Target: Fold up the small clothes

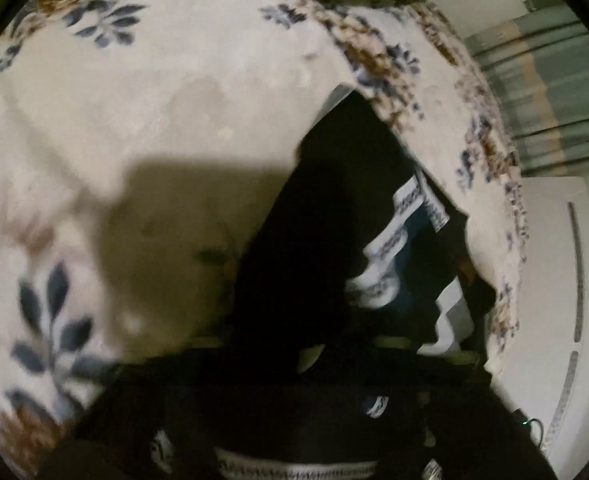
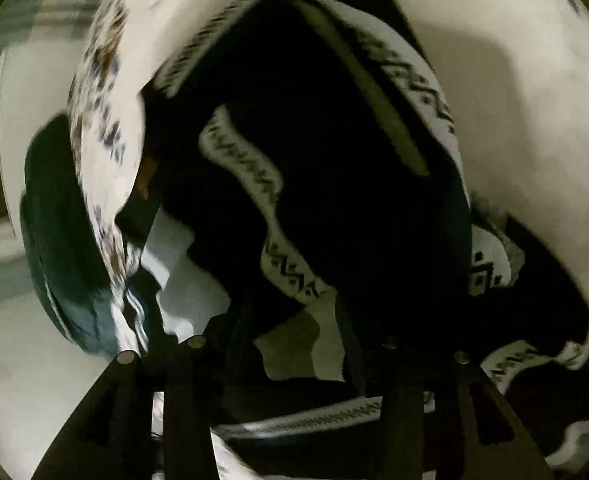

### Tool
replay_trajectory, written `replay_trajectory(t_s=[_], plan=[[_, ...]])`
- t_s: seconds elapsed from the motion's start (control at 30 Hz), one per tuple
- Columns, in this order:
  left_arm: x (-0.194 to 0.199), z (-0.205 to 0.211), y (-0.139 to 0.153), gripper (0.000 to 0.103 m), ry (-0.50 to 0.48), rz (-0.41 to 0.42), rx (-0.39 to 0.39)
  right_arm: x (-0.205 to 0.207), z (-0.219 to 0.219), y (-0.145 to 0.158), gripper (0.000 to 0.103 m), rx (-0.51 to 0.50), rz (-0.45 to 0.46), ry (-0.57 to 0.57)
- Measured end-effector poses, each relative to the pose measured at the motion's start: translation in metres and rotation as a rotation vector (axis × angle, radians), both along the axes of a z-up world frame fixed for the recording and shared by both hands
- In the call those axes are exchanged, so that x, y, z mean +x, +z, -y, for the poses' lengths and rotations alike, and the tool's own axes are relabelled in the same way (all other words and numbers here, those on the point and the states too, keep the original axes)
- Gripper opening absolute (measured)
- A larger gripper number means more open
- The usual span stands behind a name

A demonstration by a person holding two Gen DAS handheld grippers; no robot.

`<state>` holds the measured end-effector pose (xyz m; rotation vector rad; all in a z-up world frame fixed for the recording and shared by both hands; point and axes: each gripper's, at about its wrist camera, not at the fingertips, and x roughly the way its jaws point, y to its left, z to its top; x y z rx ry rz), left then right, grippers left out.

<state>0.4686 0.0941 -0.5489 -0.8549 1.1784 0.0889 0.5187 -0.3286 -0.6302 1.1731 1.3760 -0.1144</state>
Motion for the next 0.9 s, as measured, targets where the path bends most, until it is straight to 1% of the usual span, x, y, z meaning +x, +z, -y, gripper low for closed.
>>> replay_trajectory(t_s=[0.03,0.07,0.1,0.13,0.2,0.33,0.43,0.47,0.5,0.57,0.63,0.7,0.73,0.77,0.8,0.83,0.87,0.9], plan=[[0.001,-0.001,0.004,0.011,0.000,0.012,0.016,-0.001,0.001,-0.002,0.045,0.015,0.011,-0.032],[0.001,-0.002,0.010,0.006,-0.002,0.034,0.031,-0.002,0.001,-0.001,0.038,0.011,0.017,-0.040],[0.000,-0.003,0.015,0.006,-0.008,0.046,0.049,-0.002,0.000,0.001,0.030,-0.004,0.029,-0.044],[-0.002,-0.002,0.020,0.005,-0.017,0.055,0.073,-0.001,-0.002,0.004,0.009,-0.034,0.034,-0.030],[-0.005,-0.003,0.026,0.005,-0.039,0.072,0.086,0.000,-0.004,0.011,0.008,-0.075,0.057,-0.009],[-0.009,0.000,0.037,0.005,-0.109,0.089,0.148,-0.002,-0.004,0.035,0.008,-0.140,0.084,0.025],[-0.011,0.006,0.039,0.005,-0.191,0.087,0.208,-0.003,0.010,0.052,0.008,-0.162,0.088,0.035],[-0.011,0.008,0.037,0.005,-0.210,0.082,0.218,-0.003,0.011,0.054,0.007,-0.186,0.075,0.059],[-0.011,0.010,0.034,0.005,-0.235,0.075,0.226,-0.002,0.014,0.055,0.007,-0.203,0.065,0.071],[-0.013,0.015,0.027,0.007,-0.281,0.058,0.255,-0.002,0.014,0.048,0.008,-0.233,0.035,0.115],[-0.013,0.018,0.025,0.011,-0.319,0.040,0.276,-0.001,0.013,0.036,0.008,-0.267,-0.012,0.168],[-0.017,0.020,0.029,0.019,-0.332,0.021,0.308,0.003,0.009,0.030,0.009,-0.286,-0.028,0.227],[-0.019,0.021,0.036,0.027,-0.334,0.020,0.348,0.003,0.008,0.031,0.014,-0.290,-0.027,0.242],[-0.021,0.021,0.040,0.029,-0.331,0.031,0.374,0.004,0.007,0.035,0.022,-0.297,-0.025,0.263],[-0.024,0.022,0.048,0.029,-0.315,0.053,0.417,0.004,0.006,0.039,0.028,-0.307,-0.017,0.280],[-0.028,0.024,0.058,0.029,-0.291,0.082,0.498,0.004,0.004,0.045,0.040,-0.325,-0.007,0.296],[-0.029,0.025,0.061,0.030,-0.292,0.099,0.527,0.003,0.002,0.053,0.054,-0.350,0.011,0.313],[-0.029,0.027,0.065,0.033,-0.304,0.115,0.554,0.001,-0.001,0.061,0.061,-0.384,0.024,0.331]])
